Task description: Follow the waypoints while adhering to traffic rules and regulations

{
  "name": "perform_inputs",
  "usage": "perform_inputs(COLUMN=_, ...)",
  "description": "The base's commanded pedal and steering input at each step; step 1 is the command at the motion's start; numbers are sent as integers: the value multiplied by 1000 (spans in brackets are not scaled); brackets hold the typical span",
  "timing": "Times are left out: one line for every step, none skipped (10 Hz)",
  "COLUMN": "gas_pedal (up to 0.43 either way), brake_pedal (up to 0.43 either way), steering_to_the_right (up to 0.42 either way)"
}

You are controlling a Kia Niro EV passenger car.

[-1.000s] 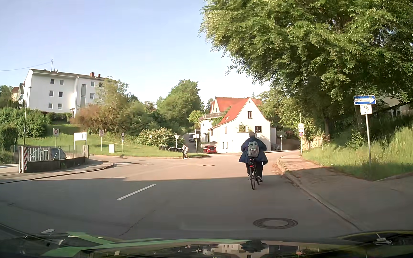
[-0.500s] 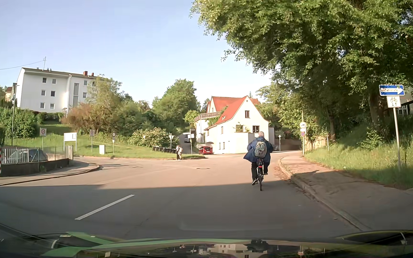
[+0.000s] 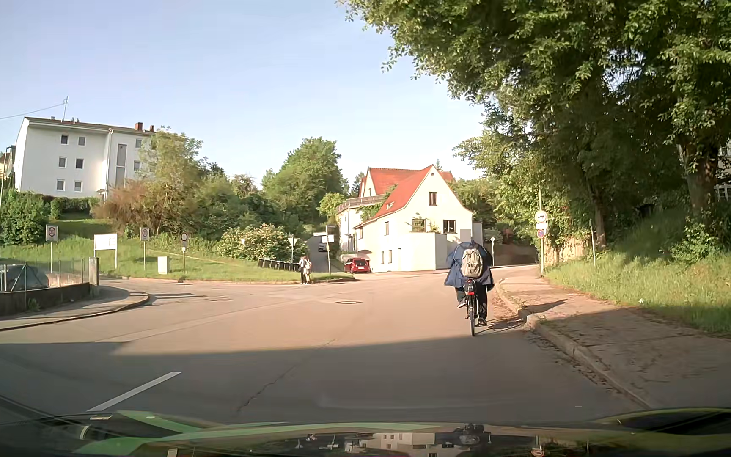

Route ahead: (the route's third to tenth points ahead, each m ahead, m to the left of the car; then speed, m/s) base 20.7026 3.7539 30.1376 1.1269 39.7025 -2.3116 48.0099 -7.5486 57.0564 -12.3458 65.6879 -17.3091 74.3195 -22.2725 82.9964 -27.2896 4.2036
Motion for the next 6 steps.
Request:
perform_inputs(gas_pedal=67, brake_pedal=0, steering_to_the_right=21)
perform_inputs(gas_pedal=67, brake_pedal=0, steering_to_the_right=21)
perform_inputs(gas_pedal=67, brake_pedal=0, steering_to_the_right=21)
perform_inputs(gas_pedal=67, brake_pedal=0, steering_to_the_right=22)
perform_inputs(gas_pedal=67, brake_pedal=0, steering_to_the_right=19)
perform_inputs(gas_pedal=67, brake_pedal=0, steering_to_the_right=16)
